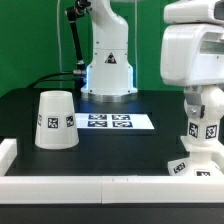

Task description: Assemble lamp

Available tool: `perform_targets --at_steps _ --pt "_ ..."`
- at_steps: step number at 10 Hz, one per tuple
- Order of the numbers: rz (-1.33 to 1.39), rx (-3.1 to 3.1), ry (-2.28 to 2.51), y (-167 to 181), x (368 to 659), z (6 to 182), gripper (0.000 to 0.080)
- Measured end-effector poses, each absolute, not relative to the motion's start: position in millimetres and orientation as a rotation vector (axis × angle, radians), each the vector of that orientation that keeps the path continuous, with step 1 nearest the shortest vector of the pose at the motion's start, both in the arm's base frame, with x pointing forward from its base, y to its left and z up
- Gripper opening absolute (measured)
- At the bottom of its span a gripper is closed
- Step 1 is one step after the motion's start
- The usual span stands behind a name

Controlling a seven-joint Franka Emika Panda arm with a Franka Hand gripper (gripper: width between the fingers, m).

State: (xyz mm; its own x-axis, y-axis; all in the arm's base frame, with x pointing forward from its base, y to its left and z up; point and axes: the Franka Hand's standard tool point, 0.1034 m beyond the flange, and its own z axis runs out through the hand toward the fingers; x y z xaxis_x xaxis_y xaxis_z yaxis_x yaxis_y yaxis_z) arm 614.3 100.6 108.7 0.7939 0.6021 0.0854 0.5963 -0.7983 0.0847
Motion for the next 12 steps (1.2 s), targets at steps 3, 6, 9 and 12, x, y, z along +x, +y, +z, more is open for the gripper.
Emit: perform_targets --at_steps 3,6,9,12 --pt "0.176 3.017 0.707 101.0 614.5 108.9 0.0577" --pt "0.205 3.107 0.289 97.0 615.2 109.3 0.0577" --pt "0.167 3.144 -0.239 94.9 611.5 106.9 0.0577" --pt "0.166 3.125 -0.518 93.9 612.2 106.2 0.0577"
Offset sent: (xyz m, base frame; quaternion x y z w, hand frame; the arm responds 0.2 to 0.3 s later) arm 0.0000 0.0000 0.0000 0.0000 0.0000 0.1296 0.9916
